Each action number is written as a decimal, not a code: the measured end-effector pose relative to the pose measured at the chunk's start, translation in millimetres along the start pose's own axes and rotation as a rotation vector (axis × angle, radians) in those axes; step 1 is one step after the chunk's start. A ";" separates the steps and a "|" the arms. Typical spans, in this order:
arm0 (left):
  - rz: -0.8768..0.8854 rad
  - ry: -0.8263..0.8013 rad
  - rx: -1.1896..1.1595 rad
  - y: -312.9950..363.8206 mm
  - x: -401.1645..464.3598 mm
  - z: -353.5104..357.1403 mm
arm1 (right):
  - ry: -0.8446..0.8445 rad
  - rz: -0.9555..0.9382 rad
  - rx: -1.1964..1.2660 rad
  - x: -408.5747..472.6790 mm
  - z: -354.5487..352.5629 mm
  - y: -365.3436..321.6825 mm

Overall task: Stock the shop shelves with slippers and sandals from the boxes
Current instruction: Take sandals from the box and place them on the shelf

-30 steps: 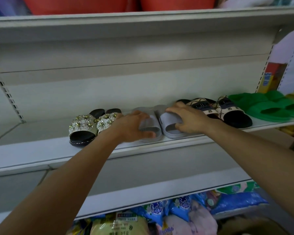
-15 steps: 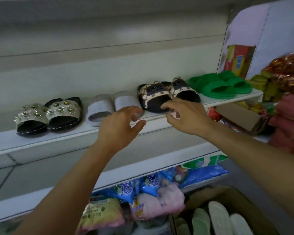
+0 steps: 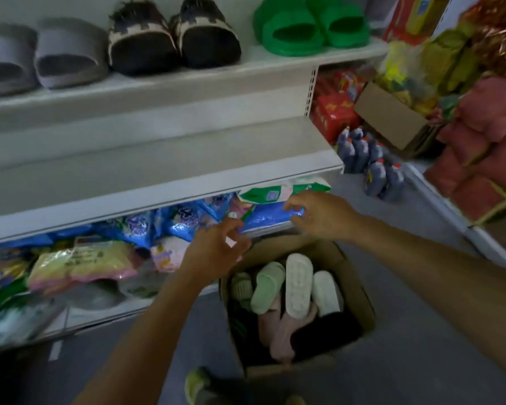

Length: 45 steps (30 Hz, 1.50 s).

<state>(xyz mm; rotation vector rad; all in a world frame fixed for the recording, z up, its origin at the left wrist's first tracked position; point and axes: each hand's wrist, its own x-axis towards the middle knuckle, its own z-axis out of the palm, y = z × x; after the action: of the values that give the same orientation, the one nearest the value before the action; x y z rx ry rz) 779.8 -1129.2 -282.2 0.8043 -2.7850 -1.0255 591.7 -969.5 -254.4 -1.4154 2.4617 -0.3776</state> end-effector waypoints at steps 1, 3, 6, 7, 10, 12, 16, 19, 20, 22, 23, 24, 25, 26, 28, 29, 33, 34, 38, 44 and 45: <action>-0.052 -0.056 -0.037 -3.3 -4.7 16.9 | -0.040 0.026 0.022 -5.2 12.7 11.9; -0.140 -0.146 -0.105 -9.6 -9.4 44.7 | -0.115 0.081 0.079 -10.6 35.6 31.6; -0.227 -0.197 -0.195 -23.6 -5.5 79.7 | -0.148 0.152 0.207 -13.7 74.4 56.9; -0.246 -0.204 -0.228 -29.3 -1.5 91.3 | -0.159 0.182 0.256 -14.1 90.7 65.7; -0.384 -0.255 -0.295 -60.7 13.3 134.9 | -0.282 0.309 0.341 -19.0 145.8 89.4; -0.512 -0.282 -0.344 -84.9 22.9 164.6 | -0.345 0.394 0.437 -20.9 187.4 107.7; -0.687 -0.369 -0.416 -122.1 40.1 210.2 | -0.446 0.524 0.539 -17.6 249.8 128.6; -0.763 -0.357 -0.474 -153.9 55.1 238.6 | -0.449 0.585 0.587 -3.0 292.3 137.1; -0.785 -0.349 -0.481 -163.3 60.6 246.5 | -0.446 0.604 0.595 4.1 305.6 138.7; -0.831 -0.332 -0.498 -185.1 73.6 264.9 | -0.433 0.645 0.618 19.8 331.4 140.4; -0.853 -0.330 -0.523 -197.6 80.1 276.4 | -0.420 0.646 0.627 27.6 343.6 141.6; -0.892 -0.324 -0.557 -211.2 86.9 289.1 | -0.406 0.638 0.623 35.7 354.9 143.1; -0.945 -0.305 -0.608 -224.8 93.2 302.0 | -0.391 0.627 0.612 43.4 365.3 144.9; -0.995 -0.271 -0.664 -235.7 98.3 313.2 | -0.383 0.615 0.589 51.2 375.6 147.5; -1.101 -0.187 -0.767 -251.5 106.0 331.3 | -0.366 0.591 0.532 67.3 394.1 153.9; -1.163 -0.138 -0.827 -257.7 109.1 338.9 | -0.354 0.576 0.501 75.4 402.4 157.1; -1.327 0.019 -1.082 -277.0 120.0 365.4 | -0.344 0.515 0.363 107.2 431.8 167.1; -1.352 0.037 -1.139 -279.4 122.1 371.1 | -0.352 0.492 0.313 114.4 437.3 168.0; -1.319 0.070 -1.385 -280.9 124.4 386.6 | -0.400 0.420 0.156 137.0 455.6 170.6; -1.292 0.104 -1.443 -282.1 117.9 392.4 | -0.525 0.504 0.100 152.0 469.0 183.7; -1.292 0.100 -1.443 -282.5 116.5 392.1 | -0.532 0.523 0.132 151.1 468.5 184.2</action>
<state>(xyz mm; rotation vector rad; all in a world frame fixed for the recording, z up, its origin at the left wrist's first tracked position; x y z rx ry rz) 714.9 -1138.2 -775.0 1.9644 -0.4997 -2.3094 541.9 -1052.0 -771.1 -0.6591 2.1905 -0.0347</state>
